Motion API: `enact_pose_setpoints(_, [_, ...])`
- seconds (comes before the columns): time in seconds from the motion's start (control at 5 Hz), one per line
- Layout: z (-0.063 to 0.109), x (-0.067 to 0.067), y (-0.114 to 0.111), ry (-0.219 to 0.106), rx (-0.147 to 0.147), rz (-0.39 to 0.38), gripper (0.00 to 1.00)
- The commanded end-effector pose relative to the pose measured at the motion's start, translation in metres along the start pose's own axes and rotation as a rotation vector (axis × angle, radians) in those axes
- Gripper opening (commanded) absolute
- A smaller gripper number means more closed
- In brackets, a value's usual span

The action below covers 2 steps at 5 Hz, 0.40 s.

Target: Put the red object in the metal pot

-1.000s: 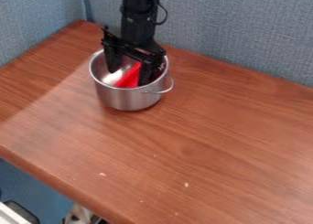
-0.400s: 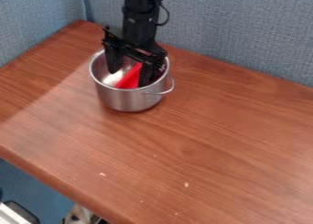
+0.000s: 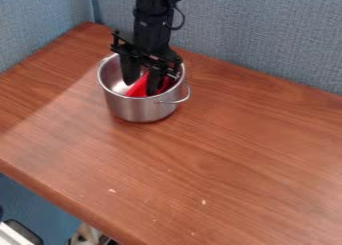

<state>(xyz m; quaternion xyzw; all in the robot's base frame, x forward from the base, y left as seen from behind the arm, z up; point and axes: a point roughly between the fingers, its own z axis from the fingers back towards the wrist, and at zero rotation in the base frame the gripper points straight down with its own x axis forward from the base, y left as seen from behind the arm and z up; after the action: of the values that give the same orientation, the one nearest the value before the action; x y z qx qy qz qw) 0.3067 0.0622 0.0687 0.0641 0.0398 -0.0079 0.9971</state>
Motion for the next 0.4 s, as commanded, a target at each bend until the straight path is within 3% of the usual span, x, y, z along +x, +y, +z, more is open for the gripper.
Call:
enact_pose_setpoints(0.0, [0.017,0.0001,0.0016,-0.043,0.026,-0.007,1.0])
enact_pose_setpoints(0.2, [0.0134,0.0003,0.0012,-0.034,0.028,-0.007,0.0])
